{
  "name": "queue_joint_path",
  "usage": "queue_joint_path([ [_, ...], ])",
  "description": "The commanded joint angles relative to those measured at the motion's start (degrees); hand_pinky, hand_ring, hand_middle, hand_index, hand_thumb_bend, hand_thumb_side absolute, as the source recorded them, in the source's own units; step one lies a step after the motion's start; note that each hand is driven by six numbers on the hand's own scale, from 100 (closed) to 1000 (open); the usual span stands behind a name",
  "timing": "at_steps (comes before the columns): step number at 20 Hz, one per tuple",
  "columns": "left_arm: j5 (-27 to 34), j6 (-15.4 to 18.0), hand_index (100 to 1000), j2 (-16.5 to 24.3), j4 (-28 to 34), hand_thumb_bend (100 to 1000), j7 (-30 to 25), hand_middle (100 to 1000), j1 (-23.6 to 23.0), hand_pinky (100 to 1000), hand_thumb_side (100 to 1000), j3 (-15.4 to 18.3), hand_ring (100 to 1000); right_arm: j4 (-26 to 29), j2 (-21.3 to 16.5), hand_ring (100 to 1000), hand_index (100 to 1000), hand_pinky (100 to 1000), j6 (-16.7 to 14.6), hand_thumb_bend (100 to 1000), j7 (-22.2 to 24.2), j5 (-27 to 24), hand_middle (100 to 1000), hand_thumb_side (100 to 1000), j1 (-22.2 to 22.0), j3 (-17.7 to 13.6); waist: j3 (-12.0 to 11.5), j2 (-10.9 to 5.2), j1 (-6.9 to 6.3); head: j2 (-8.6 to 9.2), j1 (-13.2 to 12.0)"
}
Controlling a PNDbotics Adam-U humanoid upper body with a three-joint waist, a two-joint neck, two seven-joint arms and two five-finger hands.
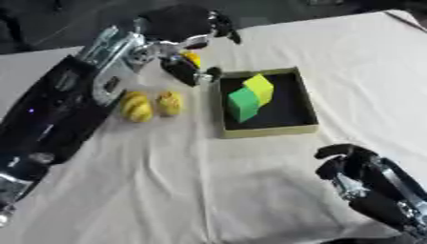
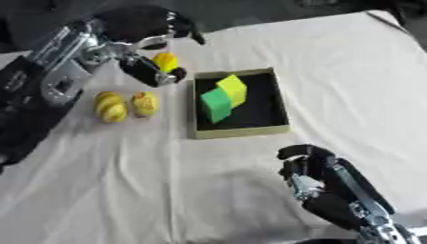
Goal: Pick up objects on the table and place them in the box.
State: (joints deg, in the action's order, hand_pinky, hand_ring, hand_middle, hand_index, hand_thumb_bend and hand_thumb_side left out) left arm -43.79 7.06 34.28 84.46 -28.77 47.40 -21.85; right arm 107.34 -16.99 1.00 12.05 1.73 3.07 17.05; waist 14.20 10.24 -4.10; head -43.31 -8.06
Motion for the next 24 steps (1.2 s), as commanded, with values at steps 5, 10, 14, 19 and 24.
queue_joint_path([
  [5,0.1,-3.1,865,7.2,-6.4,293,-4.6,770,-5.1,803,145,4.4,786,0.5,-1.0,618,747,619,-0.3,100,-1.2,0.7,679,368,-0.1,-1.5,-1.2,-1.19,-0.28,-0.8,1.2],
  [10,-4.5,-0.3,876,6.4,-11.7,326,-6.5,786,-6.2,809,132,5.1,804,0.5,-0.9,618,747,619,-0.4,100,-1.8,0.7,679,366,-0.1,-2.0,-1.3,-1.18,-0.12,-0.81,1.2],
  [14,-8.3,1.3,898,4.8,-14.2,343,-4.4,820,-5.5,822,114,5.1,832,0.5,-0.7,618,747,619,-0.4,100,-1.8,0.5,679,371,-0.2,-2.0,-1.1,-1.18,0.11,-0.81,1.2],
  [19,-11.0,3.4,911,2.2,-17.6,341,-2.3,846,-4.3,830,115,4.7,852,0.5,-0.7,618,747,619,-0.3,100,-1.7,0.4,679,369,-0.1,-1.9,-0.9,-1.13,0.26,-0.81,1.1],
  [24,-10.9,5.0,905,0.8,-19.2,328,-1.7,845,-4.1,827,120,4.0,847,0.5,-0.6,618,747,620,-0.3,100,-1.7,0.4,680,369,0.0,-2.0,-0.7,-1.03,0.26,-0.81,1.0],
])
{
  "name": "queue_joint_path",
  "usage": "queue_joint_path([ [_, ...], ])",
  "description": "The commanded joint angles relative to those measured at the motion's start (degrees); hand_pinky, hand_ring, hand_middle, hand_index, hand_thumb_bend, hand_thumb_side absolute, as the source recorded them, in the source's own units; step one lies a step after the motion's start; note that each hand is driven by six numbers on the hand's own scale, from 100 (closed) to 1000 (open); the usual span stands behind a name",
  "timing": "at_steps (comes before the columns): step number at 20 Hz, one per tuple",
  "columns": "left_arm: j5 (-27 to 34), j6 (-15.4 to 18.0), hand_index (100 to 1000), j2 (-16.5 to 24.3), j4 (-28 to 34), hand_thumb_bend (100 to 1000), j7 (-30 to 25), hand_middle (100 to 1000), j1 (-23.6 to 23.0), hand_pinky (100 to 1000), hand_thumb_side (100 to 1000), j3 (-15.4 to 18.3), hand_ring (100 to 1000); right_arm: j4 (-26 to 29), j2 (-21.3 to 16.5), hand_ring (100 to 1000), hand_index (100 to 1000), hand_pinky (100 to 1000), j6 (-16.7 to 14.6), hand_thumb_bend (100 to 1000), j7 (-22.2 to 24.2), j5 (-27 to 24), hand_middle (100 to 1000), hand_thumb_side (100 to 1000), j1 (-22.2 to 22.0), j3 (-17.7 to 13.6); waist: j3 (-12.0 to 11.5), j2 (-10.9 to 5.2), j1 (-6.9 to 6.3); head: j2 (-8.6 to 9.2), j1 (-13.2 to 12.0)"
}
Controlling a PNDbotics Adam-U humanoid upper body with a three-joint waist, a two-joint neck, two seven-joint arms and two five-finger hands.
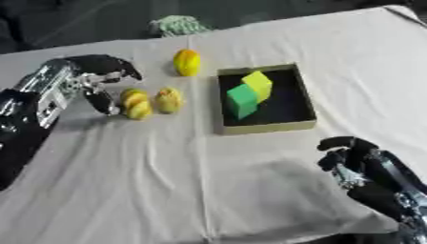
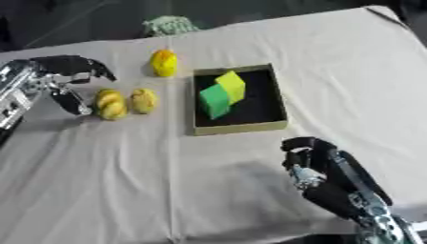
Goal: Pick up objects on the table and place them in the box.
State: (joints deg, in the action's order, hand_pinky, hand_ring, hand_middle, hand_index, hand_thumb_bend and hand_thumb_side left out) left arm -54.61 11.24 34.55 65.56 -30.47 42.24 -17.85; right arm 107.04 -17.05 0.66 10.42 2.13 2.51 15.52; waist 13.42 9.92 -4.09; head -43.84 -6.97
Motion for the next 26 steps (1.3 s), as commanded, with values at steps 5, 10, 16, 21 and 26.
queue_joint_path([
  [5,0.4,1.3,724,0.7,0.1,245,-2.4,625,0.9,717,100,-0.4,652,0.7,-0.5,618,747,620,0.1,100,-0.2,0.1,680,370,0.5,-0.5,0.1,-0.77,0.11,-0.27,-0.1],
  [10,2.1,-0.4,635,2.1,3.8,179,0.2,529,0.8,662,100,1.0,566,0.6,-0.5,618,747,620,0.0,100,-0.2,0.2,680,367,0.4,-0.6,-0.1,-0.94,0.08,-0.27,0.0],
  [16,5.8,-3.0,636,4.4,13.4,179,2.6,527,4.7,676,100,2.4,568,0.5,-0.8,618,748,620,0.0,100,-0.2,0.3,680,372,0.0,-0.5,-0.7,-1.24,0.07,-0.27,0.2],
  [21,5.5,-1.6,658,-1.2,16.0,200,2.2,551,10.2,697,100,-1.1,594,0.6,-0.8,618,747,619,0.1,100,0.4,0.0,680,378,0.2,0.2,-0.2,-1.4,0.35,-0.27,-0.4],
  [26,1.2,2.7,674,-9.2,14.6,221,3.8,571,13.6,713,100,-5.6,616,0.9,-0.4,618,747,618,0.3,100,1.7,-0.8,680,405,1.3,1.6,1.7,-0.46,1.13,-0.27,-1.8],
])
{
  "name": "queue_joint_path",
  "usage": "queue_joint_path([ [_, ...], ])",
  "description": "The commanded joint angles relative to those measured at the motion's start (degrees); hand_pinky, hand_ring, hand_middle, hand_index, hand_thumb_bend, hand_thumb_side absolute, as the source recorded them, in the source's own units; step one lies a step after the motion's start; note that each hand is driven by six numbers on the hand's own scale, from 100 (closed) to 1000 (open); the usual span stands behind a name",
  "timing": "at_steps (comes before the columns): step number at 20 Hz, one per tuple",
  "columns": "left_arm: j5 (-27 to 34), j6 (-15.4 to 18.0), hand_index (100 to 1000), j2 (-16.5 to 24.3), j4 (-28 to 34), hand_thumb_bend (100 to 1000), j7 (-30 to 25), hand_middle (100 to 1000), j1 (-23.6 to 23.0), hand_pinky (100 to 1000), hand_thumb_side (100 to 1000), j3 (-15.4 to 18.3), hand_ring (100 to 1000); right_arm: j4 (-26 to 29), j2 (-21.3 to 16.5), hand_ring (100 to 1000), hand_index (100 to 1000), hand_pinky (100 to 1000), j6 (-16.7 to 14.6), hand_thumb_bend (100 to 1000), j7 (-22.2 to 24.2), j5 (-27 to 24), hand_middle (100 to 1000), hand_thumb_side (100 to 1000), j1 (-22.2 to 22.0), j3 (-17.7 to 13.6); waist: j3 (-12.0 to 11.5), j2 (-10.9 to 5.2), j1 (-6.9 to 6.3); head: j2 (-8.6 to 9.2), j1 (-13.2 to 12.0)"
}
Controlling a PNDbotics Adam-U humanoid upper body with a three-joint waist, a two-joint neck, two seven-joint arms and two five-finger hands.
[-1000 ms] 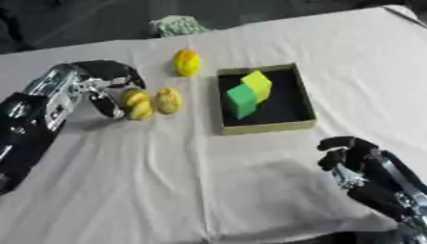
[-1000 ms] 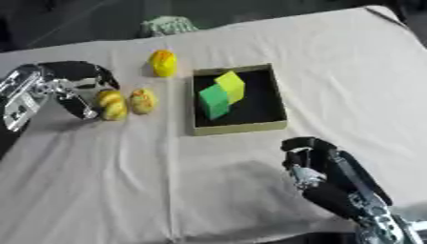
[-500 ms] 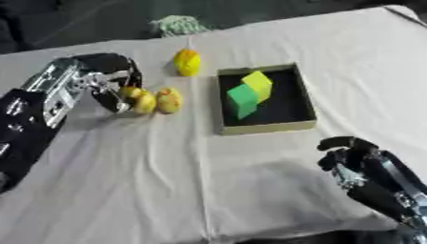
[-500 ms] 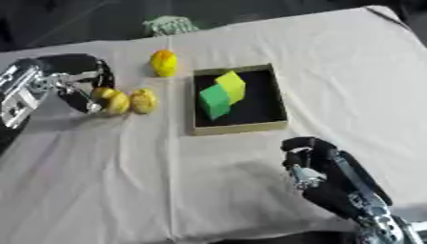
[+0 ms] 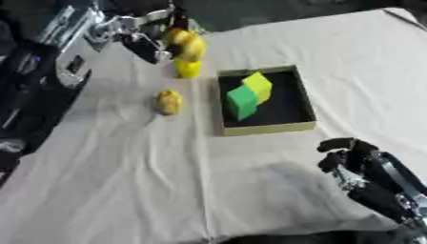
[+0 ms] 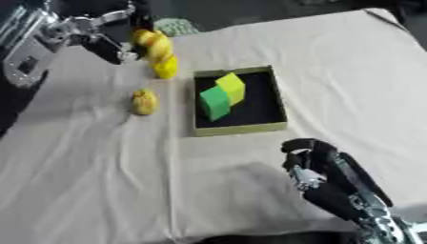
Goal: Pick up objects on the table and place them in the box.
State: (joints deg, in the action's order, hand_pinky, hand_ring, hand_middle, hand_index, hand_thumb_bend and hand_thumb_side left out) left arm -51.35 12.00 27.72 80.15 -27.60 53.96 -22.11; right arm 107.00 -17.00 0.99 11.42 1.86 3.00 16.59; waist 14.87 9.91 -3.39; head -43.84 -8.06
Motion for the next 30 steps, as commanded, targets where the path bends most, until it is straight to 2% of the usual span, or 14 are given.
queue_joint_path([
  [1,-3.2,2.6,681,-3.6,-0.5,222,1.6,579,2.1,721,100,-2.0,630,1.0,-0.4,618,747,618,0.1,100,0.9,-0.7,680,409,1.0,0.7,0.6,-0.22,0.58,-0.27,-0.8],
  [6,-9.9,6.0,704,-8.5,-3.8,250,6.3,606,2.5,744,100,-4.3,670,1.4,-0.2,618,747,617,0.4,100,1.6,-1.2,680,411,1.9,1.3,2.1,0.66,0.95,0.14,-1.4],
  [10,-15.0,8.3,722,-10.0,-4.6,281,10.2,632,2.5,752,100,-5.5,693,1.5,0.0,618,747,617,0.5,100,1.8,-1.3,680,410,2.2,1.4,2.6,0.89,0.95,0.48,-1.3],
  [15,-19.3,9.8,747,-11.6,-6.0,306,12.1,667,2.2,767,100,-6.4,735,1.6,0.3,618,747,616,0.5,100,2.0,-1.5,680,403,2.7,1.6,3.4,1.11,1.16,0.97,-1.6],
  [19,-22.5,10.2,800,-12.9,-8.0,351,12.9,737,2.0,787,100,-6.6,782,1.7,0.6,617,747,617,0.5,100,2.2,-1.6,680,400,3.1,1.8,4.4,1.43,1.47,1.53,-1.7],
  [22,-25.0,9.7,865,-13.4,-8.6,427,15.1,805,2.0,805,100,-6.5,815,1.7,0.8,617,747,617,0.6,100,2.2,-1.7,680,403,3.3,1.8,4.8,1.62,1.63,1.74,-1.7],
  [25,-26.9,9.0,894,-13.5,-8.3,526,17.5,839,2.0,816,238,-6.5,833,1.7,0.9,617,747,617,0.6,100,2.3,-1.8,681,398,3.4,1.8,4.7,1.67,1.67,1.73,-1.5],
  [28,-27.5,8.4,889,-12.9,-7.2,524,19.3,831,1.8,814,250,-6.3,829,1.7,0.9,617,747,617,0.6,100,2.3,-1.7,681,396,3.3,1.7,4.6,1.61,1.73,1.66,-1.3],
  [29,-26.6,8.2,869,-12.3,-6.4,363,19.7,809,1.8,812,199,-6.1,821,1.7,0.9,617,747,617,0.5,100,2.2,-1.7,681,394,3.2,1.6,4.4,1.58,1.73,1.65,-1.1],
  [30,-24.9,7.8,855,-11.2,-5.3,466,19.8,789,1.7,807,219,-5.8,807,1.7,0.8,617,747,617,0.5,100,2.0,-1.5,681,394,3.0,1.4,4.0,1.46,1.65,1.56,-0.7],
])
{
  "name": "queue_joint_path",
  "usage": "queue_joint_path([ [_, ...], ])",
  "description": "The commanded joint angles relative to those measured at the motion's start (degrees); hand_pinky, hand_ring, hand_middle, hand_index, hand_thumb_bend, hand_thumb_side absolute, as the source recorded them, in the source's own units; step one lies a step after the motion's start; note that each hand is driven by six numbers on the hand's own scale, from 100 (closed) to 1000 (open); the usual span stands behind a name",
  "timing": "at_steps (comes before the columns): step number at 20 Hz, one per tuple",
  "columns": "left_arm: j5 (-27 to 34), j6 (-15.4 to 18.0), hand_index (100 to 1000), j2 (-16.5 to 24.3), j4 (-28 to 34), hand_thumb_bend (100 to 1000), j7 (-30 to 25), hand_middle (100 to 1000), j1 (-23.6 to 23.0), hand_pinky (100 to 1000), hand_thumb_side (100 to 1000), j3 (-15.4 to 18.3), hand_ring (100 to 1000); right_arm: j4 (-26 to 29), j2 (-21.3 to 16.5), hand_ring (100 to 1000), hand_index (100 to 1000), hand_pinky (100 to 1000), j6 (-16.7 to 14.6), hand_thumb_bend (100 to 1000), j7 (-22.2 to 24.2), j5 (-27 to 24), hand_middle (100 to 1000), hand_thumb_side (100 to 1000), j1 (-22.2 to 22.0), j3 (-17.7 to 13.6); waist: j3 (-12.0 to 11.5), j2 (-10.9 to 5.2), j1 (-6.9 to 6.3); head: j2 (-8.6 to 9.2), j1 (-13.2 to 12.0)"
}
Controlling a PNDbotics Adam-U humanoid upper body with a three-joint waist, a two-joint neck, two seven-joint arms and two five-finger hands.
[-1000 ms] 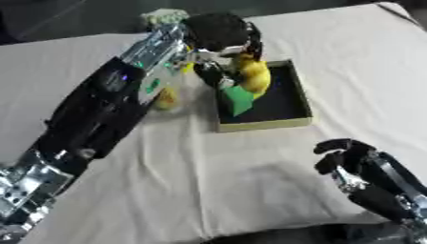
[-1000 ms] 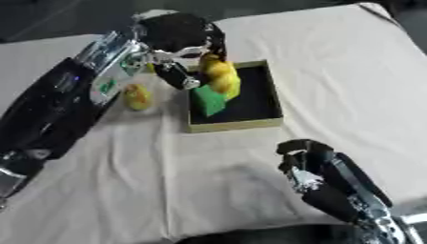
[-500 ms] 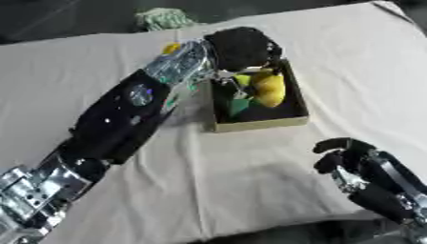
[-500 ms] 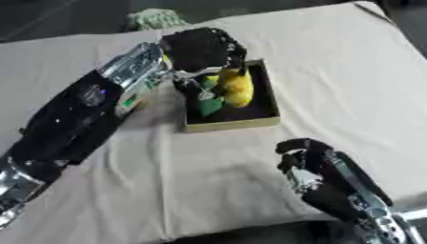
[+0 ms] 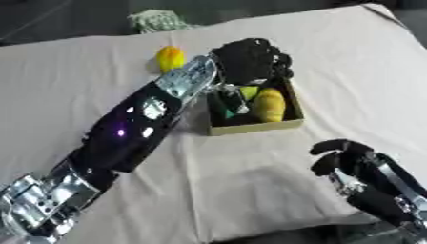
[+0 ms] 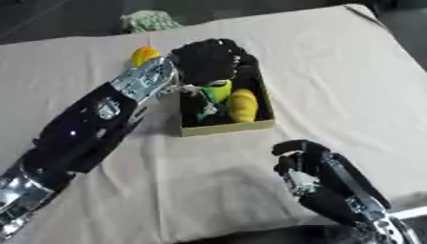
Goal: Pick up objects on the table and place them in the box.
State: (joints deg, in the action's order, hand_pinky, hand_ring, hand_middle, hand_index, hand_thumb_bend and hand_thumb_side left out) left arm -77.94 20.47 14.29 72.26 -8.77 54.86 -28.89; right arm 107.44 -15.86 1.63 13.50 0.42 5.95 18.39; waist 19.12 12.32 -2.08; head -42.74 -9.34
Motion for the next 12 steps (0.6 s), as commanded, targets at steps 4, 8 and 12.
queue_joint_path([
  [4,17.2,-4.4,790,9.0,7.7,319,-4.1,692,-0.2,763,202,2.7,712,0.9,-0.7,617,747,617,-0.3,100,-0.7,0.5,681,380,-0.7,-1.1,-2.0,-1.83,-0.25,0.08,2.4],
  [8,31.7,-9.4,791,16.0,9.6,260,-16.6,691,-2.4,764,207,3.9,710,0.6,-1.2,617,747,617,-0.6,100,-1.1,1.0,682,377,-1.3,-1.4,-3.4,-2.62,-0.98,-0.4,3.4],
  [12,36.7,-12.9,790,19.4,6.4,247,-26.4,690,-5.3,763,211,5.6,710,0.5,-1.5,617,747,617,-0.7,100,-1.4,1.3,682,369,-1.7,-1.6,-4.1,-3.04,-1.32,-0.71,4.1],
])
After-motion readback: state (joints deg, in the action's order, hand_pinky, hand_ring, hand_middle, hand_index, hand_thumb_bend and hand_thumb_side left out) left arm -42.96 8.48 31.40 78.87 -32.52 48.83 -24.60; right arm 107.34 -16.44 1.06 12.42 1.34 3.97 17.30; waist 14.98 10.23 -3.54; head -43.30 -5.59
